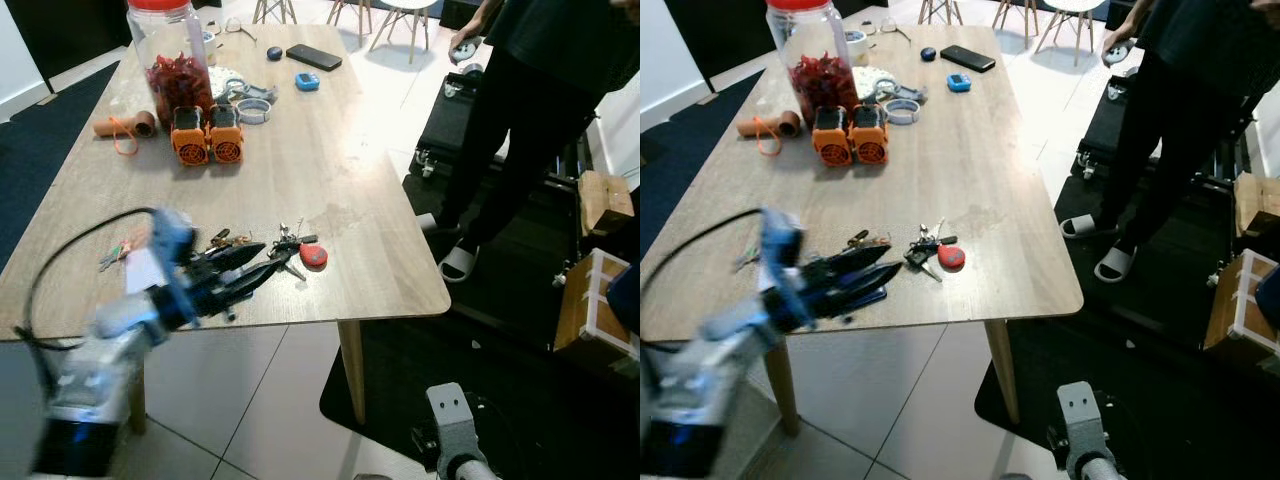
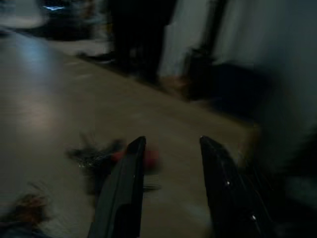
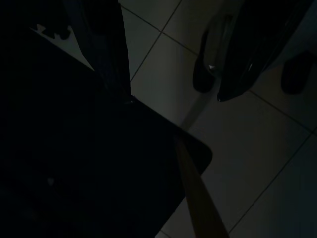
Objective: Hang keys on a hook
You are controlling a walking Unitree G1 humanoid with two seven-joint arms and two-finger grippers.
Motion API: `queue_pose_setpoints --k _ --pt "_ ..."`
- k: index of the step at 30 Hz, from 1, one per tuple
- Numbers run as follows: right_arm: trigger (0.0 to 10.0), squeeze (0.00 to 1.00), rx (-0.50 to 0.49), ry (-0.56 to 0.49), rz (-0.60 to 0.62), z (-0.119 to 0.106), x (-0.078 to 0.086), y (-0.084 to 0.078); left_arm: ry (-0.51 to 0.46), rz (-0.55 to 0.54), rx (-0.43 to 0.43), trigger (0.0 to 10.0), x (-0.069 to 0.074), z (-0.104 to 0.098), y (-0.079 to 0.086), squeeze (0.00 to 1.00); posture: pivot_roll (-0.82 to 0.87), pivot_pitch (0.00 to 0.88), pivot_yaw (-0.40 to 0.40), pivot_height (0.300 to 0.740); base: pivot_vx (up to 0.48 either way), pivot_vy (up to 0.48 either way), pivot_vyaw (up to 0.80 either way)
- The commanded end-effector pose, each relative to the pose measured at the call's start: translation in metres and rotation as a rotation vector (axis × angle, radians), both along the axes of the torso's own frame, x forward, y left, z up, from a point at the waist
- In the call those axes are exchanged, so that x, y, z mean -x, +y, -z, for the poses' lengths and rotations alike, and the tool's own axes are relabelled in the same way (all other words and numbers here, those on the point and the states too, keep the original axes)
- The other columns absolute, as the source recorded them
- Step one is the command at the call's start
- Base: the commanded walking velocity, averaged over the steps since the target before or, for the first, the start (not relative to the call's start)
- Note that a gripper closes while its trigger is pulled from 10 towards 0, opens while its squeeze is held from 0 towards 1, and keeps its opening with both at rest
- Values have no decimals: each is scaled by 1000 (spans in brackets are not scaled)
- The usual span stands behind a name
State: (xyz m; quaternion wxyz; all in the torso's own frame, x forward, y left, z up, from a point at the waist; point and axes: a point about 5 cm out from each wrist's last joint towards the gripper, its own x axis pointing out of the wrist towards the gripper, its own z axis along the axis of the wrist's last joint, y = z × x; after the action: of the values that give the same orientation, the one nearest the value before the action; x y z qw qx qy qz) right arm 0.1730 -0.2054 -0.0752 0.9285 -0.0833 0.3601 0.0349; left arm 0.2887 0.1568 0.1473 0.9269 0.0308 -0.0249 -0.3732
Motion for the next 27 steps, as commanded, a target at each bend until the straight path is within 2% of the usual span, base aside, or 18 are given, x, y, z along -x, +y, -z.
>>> queue_pose_setpoints --k 1,2,3,5,6,8,11,14,16,18,22,23,24,26,27 --pt "10000 0 6 9 -7 1 4 -1 -55 -147 -83 10000 -11 6 -2 0 26 55 -32 740 0 0 0" --pt "10000 0 6 9 -7 1 4 -1 -55 -147 -83 10000 -11 6 -2 0 26 55 -32 740 0 0 0" --pt "10000 0 5 8 -4 1 4 -1 -61 -212 -52 10000 -18 1 -7 0 25 58 -33 740 0 0 0" --pt "10000 0 4 8 -4 2 4 -1 -66 -233 -42 10000 -21 -1 -9 0 25 58 -33 740 0 0 0" --pt "10000 0 4 9 -2 2 5 -1 -73 -303 -83 10000 -28 -3 -12 0 23 60 -33 740 0 0 0" --pt "10000 0 4 11 -1 2 6 -1 -94 -440 -191 10000 -36 -2 -4 0 23 60 -33 740 0 0 0" --pt "10000 0 3 10 2 2 6 -1 -110 -614 -222 10000 -46 -3 12 0 15 65 -30 740 0 0 0" --pt "10000 0 3 11 4 2 6 -1 -150 -650 -267 10000 -51 -3 17 0 17 69 -30 740 0 0 0" --pt "10000 0 2 13 5 3 7 -1 -160 -662 -325 10000 -56 0 23 0 19 74 -28 740 0 0 0" --pt "10000 0 0 13 7 3 7 -1 -156 -677 -347 10000 -58 2 27 0 19 76 -26 740 0 0 0" --pt "10000 0 -5 13 10 3 7 1 -105 -805 -357 10000 -62 10 49 0 18 76 -24 740 0 0 0" --pt "10000 0 -7 11 13 3 7 1 -93 -858 -372 10000 -63 14 61 0 16 76 -21 740 0 0 0" --pt "10000 0 -7 11 13 3 7 1 -93 -858 -372 10000 -63 14 61 0 16 76 -21 740 0 0 0" --pt "10000 0 -8 8 15 3 6 1 -64 -911 -374 10000 -62 17 78 0 13 75 -19 740 0 0 0" --pt "10000 0 -8 8 15 3 6 1 -64 -911 -374 10000 -62 17 78 0 13 75 -19 740 0 0 0"
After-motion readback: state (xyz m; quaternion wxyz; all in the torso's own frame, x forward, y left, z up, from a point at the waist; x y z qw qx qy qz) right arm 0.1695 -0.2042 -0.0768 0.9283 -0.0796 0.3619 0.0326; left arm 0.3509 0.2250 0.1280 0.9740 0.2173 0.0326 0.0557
